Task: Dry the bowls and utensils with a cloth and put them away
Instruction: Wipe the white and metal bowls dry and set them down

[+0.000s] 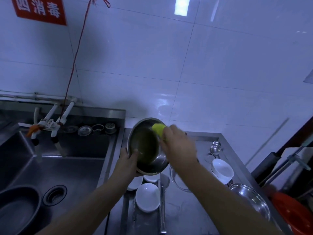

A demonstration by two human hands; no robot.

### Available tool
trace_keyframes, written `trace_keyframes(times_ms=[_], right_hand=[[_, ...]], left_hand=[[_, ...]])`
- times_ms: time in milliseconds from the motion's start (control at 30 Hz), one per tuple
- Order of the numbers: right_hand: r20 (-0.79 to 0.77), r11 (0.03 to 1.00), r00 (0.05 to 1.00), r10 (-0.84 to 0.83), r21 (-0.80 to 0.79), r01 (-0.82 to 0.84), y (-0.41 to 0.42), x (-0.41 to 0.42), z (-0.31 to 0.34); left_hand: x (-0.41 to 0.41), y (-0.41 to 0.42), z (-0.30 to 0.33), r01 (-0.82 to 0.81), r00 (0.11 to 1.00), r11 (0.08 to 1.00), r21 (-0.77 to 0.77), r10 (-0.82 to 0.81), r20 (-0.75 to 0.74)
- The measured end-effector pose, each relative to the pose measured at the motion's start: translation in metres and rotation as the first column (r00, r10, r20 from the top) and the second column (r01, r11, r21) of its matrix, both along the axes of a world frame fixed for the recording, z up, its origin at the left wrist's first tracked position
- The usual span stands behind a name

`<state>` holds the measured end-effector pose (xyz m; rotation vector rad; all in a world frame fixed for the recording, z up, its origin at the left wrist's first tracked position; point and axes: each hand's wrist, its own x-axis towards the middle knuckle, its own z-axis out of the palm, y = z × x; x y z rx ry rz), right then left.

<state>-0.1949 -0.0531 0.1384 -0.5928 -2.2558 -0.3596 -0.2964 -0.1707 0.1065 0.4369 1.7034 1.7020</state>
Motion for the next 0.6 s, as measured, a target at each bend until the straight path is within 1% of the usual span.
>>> trace_keyframes(times_ms=[33, 100, 133, 200, 233, 267, 333, 367, 467, 533, 567, 600], right_hand=[[0.057, 0.999, 0.998, 0.028, -0.022, -0.027, -0.007, -0.003, -0.015], [0.157, 0.991, 0.982, 0.109, -0.09, -0.096, -0.016, -0.006, -0.045], [0.158, 0.98, 0.972, 0.171, -0.127, -0.152, -0.017, -0.005, -0.055], [0.09, 0.953, 0.959, 0.268, -0.173, -0.25, -0.013, 0.001, -0.059], [0.077, 0.951, 0.956, 0.284, -0.146, -0.271, -0.01, 0.004, -0.058], [0.116, 0.952, 0.947, 0.298, -0.103, -0.287, -0.006, 0.009, -0.056], [0.27, 0.95, 0.914, 0.303, -0.016, -0.311, 0.0, 0.015, -0.05], [0.325, 0.949, 0.897, 0.299, -0.001, -0.316, 0.002, 0.018, -0.048], [0.408, 0.94, 0.853, 0.327, -0.045, -0.339, 0.011, 0.021, -0.047], [0.431, 0.943, 0.844, 0.319, -0.056, -0.328, 0.011, 0.021, -0.051], [0.413, 0.948, 0.858, 0.307, -0.056, -0.313, 0.006, 0.019, -0.052], [0.363, 0.952, 0.882, 0.302, -0.058, -0.302, 0.0, 0.018, -0.053]], left_hand=[[0.001, 0.001, 0.002, -0.015, 1.0, 1.0, 0.025, 0.015, 0.008], [0.001, 0.002, 0.004, -0.021, 0.999, 0.998, 0.054, 0.023, -0.026], [-0.001, 0.001, 0.006, -0.007, 0.999, 0.998, 0.062, 0.009, -0.044], [-0.004, -0.002, 0.008, 0.01, 0.999, 0.997, 0.078, -0.006, -0.045], [-0.005, -0.003, 0.011, 0.008, 0.999, 0.996, 0.088, -0.005, -0.031], [-0.007, -0.005, 0.013, 0.004, 1.0, 0.995, 0.098, -0.002, -0.021], [-0.008, -0.005, 0.018, 0.0, 1.0, 0.995, 0.103, 0.002, -0.023], [-0.008, -0.005, 0.021, -0.004, 1.0, 0.995, 0.102, 0.007, -0.03], [-0.01, -0.006, 0.027, -0.012, 0.999, 0.994, 0.104, 0.017, -0.046], [-0.007, -0.005, 0.031, -0.001, 0.998, 0.993, 0.119, 0.007, -0.055], [-0.005, -0.003, 0.034, 0.006, 0.998, 0.992, 0.125, 0.001, -0.056], [-0.002, -0.001, 0.036, 0.01, 0.999, 0.992, 0.123, -0.003, -0.054]])
